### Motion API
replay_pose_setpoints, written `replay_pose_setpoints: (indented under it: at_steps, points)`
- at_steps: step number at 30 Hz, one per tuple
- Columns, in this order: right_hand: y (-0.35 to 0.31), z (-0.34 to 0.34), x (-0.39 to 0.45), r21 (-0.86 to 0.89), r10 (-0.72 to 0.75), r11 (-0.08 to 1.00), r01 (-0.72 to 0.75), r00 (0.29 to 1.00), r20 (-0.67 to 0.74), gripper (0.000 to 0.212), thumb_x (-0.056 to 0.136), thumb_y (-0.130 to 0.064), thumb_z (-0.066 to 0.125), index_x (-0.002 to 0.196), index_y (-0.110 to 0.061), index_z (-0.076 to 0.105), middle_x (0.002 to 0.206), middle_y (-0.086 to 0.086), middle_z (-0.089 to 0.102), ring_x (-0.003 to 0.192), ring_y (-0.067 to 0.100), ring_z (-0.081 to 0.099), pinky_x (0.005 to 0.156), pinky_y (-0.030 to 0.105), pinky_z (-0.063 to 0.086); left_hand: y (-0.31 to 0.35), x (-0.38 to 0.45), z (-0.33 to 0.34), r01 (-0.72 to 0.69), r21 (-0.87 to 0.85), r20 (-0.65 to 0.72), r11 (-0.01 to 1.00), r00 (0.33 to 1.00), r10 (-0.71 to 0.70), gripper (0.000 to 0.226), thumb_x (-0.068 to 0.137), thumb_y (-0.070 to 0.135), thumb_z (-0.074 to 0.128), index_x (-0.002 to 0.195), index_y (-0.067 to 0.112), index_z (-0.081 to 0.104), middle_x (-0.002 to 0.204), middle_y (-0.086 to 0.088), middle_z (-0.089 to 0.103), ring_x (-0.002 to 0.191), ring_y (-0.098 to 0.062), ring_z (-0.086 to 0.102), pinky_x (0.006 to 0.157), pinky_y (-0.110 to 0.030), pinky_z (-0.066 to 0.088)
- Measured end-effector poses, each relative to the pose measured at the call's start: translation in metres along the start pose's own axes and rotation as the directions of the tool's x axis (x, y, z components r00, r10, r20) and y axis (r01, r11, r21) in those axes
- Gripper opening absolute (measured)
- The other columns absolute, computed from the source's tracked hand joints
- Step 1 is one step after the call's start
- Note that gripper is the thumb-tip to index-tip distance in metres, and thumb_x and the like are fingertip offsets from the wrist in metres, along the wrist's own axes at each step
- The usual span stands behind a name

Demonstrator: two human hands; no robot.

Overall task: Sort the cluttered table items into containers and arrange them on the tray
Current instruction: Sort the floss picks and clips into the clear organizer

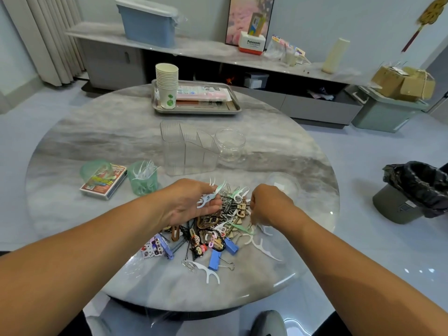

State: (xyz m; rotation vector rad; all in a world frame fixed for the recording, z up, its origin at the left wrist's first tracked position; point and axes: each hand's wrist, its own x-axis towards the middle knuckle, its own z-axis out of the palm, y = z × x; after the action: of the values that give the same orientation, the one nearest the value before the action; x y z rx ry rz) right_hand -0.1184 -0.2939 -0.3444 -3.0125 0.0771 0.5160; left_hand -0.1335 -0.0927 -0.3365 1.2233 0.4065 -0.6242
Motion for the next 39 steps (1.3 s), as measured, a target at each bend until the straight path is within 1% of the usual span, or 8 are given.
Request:
replay_pose_setpoints:
  at_steps: [3,6,14,18,21,28,31,39]
  points:
    - [-0.005,0.000,-0.001,-0.058,-0.028,0.998,0.028,1.000,0.002,0.025,0.077,-0.001,0.068,0.066,-0.014,0.051,0.066,0.002,0.053,0.056,0.020,0.049,0.050,0.024,0.037,-0.001,0.001,-0.001,0.000,0.002,0.003,1.000,1.000,0.000,0.020,0.102,0.003,0.053,0.120,-0.005,0.059,0.116,-0.024,0.065,0.095,-0.027,0.069,0.076,-0.034,0.063]
    - [-0.006,-0.003,0.000,-0.039,-0.021,0.999,0.023,0.998,0.060,0.015,0.077,-0.007,0.072,0.074,-0.011,0.058,0.072,0.004,0.060,0.063,0.022,0.056,0.054,0.026,0.043,-0.002,0.002,-0.004,0.005,-0.008,-0.001,1.000,1.000,-0.005,0.020,0.102,0.005,0.055,0.118,-0.005,0.061,0.111,-0.023,0.068,0.092,-0.027,0.071,0.074,-0.034,0.064]
    - [0.011,-0.040,0.003,0.262,0.034,0.964,-0.045,0.998,0.046,0.016,0.077,-0.005,0.069,0.089,0.004,0.076,0.080,0.017,0.071,0.068,0.022,0.057,0.061,0.030,0.045,0.005,0.005,-0.010,0.032,-0.129,-0.011,0.991,0.999,-0.034,0.050,0.108,0.040,0.041,0.122,-0.004,0.060,0.118,-0.027,0.067,0.099,-0.033,0.071,0.080,-0.040,0.062]
    - [0.016,-0.056,0.001,0.727,0.054,0.683,-0.076,0.997,0.054,0.018,0.073,0.008,0.079,0.088,0.000,0.074,0.065,0.010,0.072,0.055,0.016,0.063,0.045,0.020,0.041,0.005,0.002,-0.005,0.030,-0.139,0.011,0.990,1.000,-0.029,0.057,0.107,0.046,0.038,0.125,-0.005,0.060,0.118,-0.026,0.066,0.103,-0.033,0.069,0.082,-0.040,0.061]
    - [0.005,-0.055,-0.002,0.856,-0.006,0.502,-0.125,0.989,0.148,0.027,0.078,0.003,0.080,0.101,-0.006,0.070,0.063,0.001,0.071,0.047,0.006,0.060,0.039,0.019,0.033,0.004,-0.001,0.000,0.032,-0.137,0.045,0.990,0.999,-0.026,0.059,0.107,0.047,0.039,0.126,-0.005,0.060,0.128,-0.027,0.063,0.116,-0.035,0.066,0.091,-0.042,0.058]
    - [-0.036,-0.026,-0.014,0.963,0.012,0.198,-0.182,0.983,0.183,0.022,0.079,-0.001,0.079,0.096,-0.012,0.071,0.065,0.003,0.072,0.044,0.005,0.055,0.041,0.019,0.033,0.003,-0.012,0.006,0.036,-0.185,0.267,0.982,0.964,0.015,0.056,0.109,0.040,0.037,0.128,-0.007,0.061,0.114,-0.023,0.065,0.105,-0.030,0.063,0.095,-0.038,0.056]
    - [-0.041,-0.021,-0.016,0.980,0.036,0.093,-0.177,0.984,0.175,0.023,0.078,-0.003,0.082,0.096,-0.011,0.071,0.063,0.004,0.071,0.045,0.007,0.059,0.038,0.017,0.037,0.002,-0.012,0.003,0.015,-0.202,0.240,0.979,0.970,0.035,0.042,0.108,0.029,0.044,0.128,-0.004,0.061,0.116,-0.023,0.066,0.104,-0.029,0.065,0.093,-0.039,0.058]
    - [-0.037,-0.029,-0.017,0.986,-0.008,-0.004,-0.167,0.986,0.167,0.017,0.087,-0.007,0.077,0.100,-0.011,0.068,0.080,0.010,0.077,0.059,0.012,0.069,0.047,0.020,0.048,0.002,-0.008,0.000,-0.020,-0.324,0.141,0.946,0.988,0.069,0.024,0.105,0.002,0.044,0.112,-0.010,0.064,0.110,-0.027,0.067,0.088,-0.028,0.068,0.071,-0.032,0.064]
